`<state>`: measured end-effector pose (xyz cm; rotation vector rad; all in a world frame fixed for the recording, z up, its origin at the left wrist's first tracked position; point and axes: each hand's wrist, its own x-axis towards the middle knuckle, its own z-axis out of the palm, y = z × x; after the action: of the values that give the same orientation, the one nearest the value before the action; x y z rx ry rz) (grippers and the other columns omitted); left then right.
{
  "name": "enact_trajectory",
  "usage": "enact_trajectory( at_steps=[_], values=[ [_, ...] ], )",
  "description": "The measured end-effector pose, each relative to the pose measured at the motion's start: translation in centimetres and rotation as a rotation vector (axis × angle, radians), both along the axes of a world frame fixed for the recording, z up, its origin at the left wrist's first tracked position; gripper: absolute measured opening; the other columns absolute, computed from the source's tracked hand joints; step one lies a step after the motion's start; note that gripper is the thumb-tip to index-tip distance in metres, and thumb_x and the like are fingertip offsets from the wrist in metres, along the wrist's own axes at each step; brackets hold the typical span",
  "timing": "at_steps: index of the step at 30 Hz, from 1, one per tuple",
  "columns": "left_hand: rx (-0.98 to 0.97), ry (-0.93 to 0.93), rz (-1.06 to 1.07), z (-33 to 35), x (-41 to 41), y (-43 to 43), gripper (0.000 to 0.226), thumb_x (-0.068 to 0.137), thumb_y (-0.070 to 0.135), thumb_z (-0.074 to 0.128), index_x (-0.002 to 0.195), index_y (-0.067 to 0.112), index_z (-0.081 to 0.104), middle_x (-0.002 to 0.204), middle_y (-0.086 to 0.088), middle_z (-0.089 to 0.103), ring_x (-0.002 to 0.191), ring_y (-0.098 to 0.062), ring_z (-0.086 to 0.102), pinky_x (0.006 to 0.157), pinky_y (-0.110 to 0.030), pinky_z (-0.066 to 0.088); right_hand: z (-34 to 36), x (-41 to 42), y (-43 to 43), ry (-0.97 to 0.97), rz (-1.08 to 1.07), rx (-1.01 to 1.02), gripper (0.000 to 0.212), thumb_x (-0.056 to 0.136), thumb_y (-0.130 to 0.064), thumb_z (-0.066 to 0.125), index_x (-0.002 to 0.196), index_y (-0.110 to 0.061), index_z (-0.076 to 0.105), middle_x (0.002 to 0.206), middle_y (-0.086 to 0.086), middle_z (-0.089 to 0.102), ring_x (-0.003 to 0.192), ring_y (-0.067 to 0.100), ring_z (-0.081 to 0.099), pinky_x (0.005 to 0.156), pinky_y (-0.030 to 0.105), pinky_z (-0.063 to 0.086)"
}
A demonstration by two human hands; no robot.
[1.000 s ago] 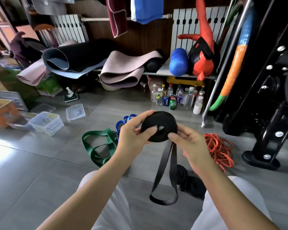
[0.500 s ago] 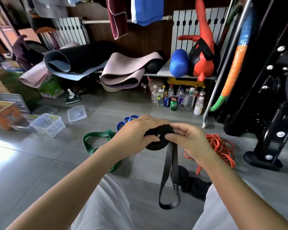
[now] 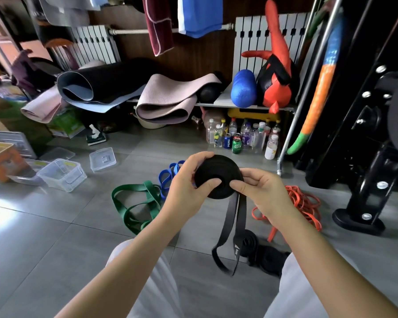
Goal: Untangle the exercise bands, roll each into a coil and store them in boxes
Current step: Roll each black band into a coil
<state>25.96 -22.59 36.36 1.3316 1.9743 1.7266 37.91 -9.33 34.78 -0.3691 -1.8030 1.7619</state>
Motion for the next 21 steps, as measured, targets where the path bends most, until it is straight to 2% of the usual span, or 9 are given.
enact_trajectory(
  at_steps=[2,3,5,7,9,12,15,19,21],
  values=[
    [-0.153,0.125,-0.008,0.5,-0.6,-0.3,0.049,0.077,0.017,0.074,0.106,0.046,0.047,0.108,0.024,0.056,0.107,-0.008,0.056,0.088,-0.035,0.053,0.0,0.1,0.3,-0.064,0.011,0.119,0.034,0.076,0.003,0.07,0.088,-0.029,0.068,0.082,-0.015,0.073,0.082,0.003,0.069,0.071,0.014,0.052],
    [-0.255,0.253,0.013,1.0,-1.0,-0.5,0.046,0.077,0.023,0.075,0.109,0.041,0.047,0.111,0.019,0.054,0.107,-0.009,0.055,0.087,-0.032,0.052,0.0,0.0,0.4,-0.102,0.018,0.168,0.036,0.076,0.002,0.072,0.086,-0.032,0.067,0.081,-0.017,0.073,0.082,0.003,0.069,0.074,0.015,0.053],
    [-0.435,0.547,0.013,1.9,-1.6,-0.7,0.056,0.076,0.033,0.073,0.124,0.038,0.043,0.122,0.013,0.049,0.11,-0.012,0.053,0.084,-0.028,0.048,-0.1,-0.2,0.3,-0.15,0.036,0.194,0.038,0.075,0.0,0.073,0.084,-0.036,0.067,0.079,-0.018,0.072,0.081,0.003,0.069,0.074,0.015,0.054],
    [-0.515,0.784,-0.073,2.5,-1.8,-0.9,0.064,0.081,0.029,0.069,0.136,0.042,0.037,0.129,0.012,0.046,0.112,-0.014,0.052,0.082,-0.034,0.049,-0.1,-0.5,0.1,-0.169,0.051,0.189,0.039,0.074,0.0,0.075,0.083,-0.037,0.067,0.077,-0.019,0.072,0.08,0.002,0.069,0.073,0.014,0.053],
    [-0.559,0.875,-0.128,2.9,-2.1,-1.1,0.06,0.086,0.025,0.062,0.137,0.045,0.038,0.128,0.011,0.05,0.109,-0.016,0.054,0.08,-0.04,0.051,0.0,-0.8,-0.1,-0.169,0.054,0.205,0.039,0.072,-0.002,0.076,0.083,-0.038,0.067,0.079,-0.018,0.072,0.082,0.002,0.069,0.074,0.015,0.053],
    [-0.478,0.743,-0.138,2.9,-2.8,-1.5,0.052,0.085,0.02,0.063,0.131,0.041,0.05,0.118,0.011,0.058,0.106,-0.011,0.053,0.084,-0.038,0.048,0.1,-0.9,-0.4,-0.134,0.045,0.15,0.037,0.069,-0.003,0.078,0.084,-0.035,0.069,0.082,-0.013,0.074,0.084,0.008,0.07,0.079,0.022,0.055],
    [-0.329,0.566,-0.066,2.3,-3.2,-1.9,0.048,0.081,0.016,0.068,0.124,0.036,0.059,0.105,0.013,0.061,0.098,-0.004,0.052,0.087,-0.031,0.046,0.1,-0.5,-0.6,-0.106,0.049,0.166,0.039,0.071,-0.002,0.077,0.087,-0.037,0.069,0.082,-0.015,0.074,0.084,0.007,0.07,0.076,0.018,0.055],
    [-0.152,0.338,0.031,1.4,-2.8,-2.3,0.052,0.079,0.015,0.071,0.118,0.048,0.058,0.095,0.021,0.058,0.092,0.004,0.053,0.082,-0.008,0.041,0.1,-0.2,-0.9,-0.028,0.038,0.141,0.042,0.073,0.001,0.073,0.088,-0.038,0.069,0.085,-0.017,0.073,0.087,0.003,0.069,0.073,0.012,0.051],
    [-0.073,0.21,0.055,1.1,-2.1,-2.1,0.054,0.078,0.019,0.071,0.112,0.058,0.056,0.094,0.02,0.06,0.095,-0.001,0.056,0.085,-0.011,0.043,0.1,-0.2,-0.8,-0.003,0.033,0.118,0.039,0.074,0.003,0.071,0.09,-0.032,0.069,0.085,-0.017,0.073,0.086,0.001,0.069,0.073,0.01,0.05]
  ],
)
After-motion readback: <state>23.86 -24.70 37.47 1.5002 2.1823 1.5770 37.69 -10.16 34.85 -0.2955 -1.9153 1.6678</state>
